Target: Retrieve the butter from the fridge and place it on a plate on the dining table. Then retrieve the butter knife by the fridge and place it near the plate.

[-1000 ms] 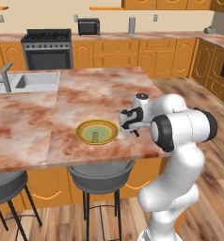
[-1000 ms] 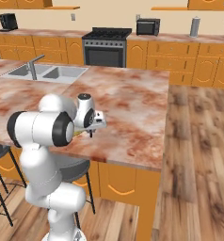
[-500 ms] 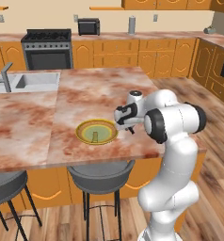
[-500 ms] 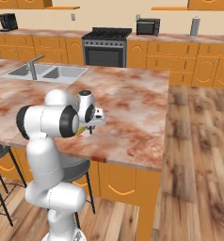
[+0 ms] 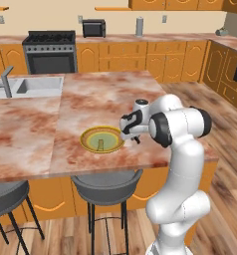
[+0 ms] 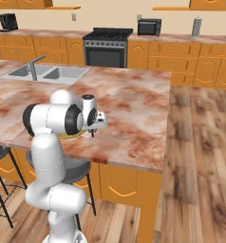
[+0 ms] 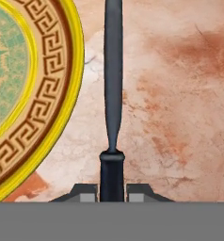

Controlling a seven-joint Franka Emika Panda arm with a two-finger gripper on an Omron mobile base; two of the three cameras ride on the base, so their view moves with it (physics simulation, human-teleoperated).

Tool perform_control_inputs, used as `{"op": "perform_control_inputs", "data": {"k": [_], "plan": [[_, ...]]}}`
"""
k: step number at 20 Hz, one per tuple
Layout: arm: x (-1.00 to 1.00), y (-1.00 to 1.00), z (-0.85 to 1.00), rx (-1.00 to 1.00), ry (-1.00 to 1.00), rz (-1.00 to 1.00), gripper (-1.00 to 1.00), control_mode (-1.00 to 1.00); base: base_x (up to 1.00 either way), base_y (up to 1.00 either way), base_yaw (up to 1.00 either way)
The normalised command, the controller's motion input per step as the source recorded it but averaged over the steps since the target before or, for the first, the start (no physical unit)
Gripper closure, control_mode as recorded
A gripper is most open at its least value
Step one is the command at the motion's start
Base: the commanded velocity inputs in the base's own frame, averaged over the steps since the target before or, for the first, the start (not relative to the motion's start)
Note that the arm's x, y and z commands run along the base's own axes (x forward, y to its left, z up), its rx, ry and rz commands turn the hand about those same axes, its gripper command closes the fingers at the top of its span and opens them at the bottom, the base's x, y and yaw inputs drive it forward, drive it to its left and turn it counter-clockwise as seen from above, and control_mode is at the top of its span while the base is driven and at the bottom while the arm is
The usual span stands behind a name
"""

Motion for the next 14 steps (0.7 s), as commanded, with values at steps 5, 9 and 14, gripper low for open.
{"op": "perform_control_inputs", "data": {"k": [5,9,14], "plan": [[0.01,0.00,-0.09,0.03,0.00,0.00,1.00,-1.00,0.00,0.00,0.00],[0.01,0.00,-0.01,0.00,0.00,0.00,-1.00,-1.00,0.00,0.00,0.00],[0.00,0.04,0.00,0.00,0.00,0.00,-1.00,-1.00,0.00,0.00,0.00]]}}
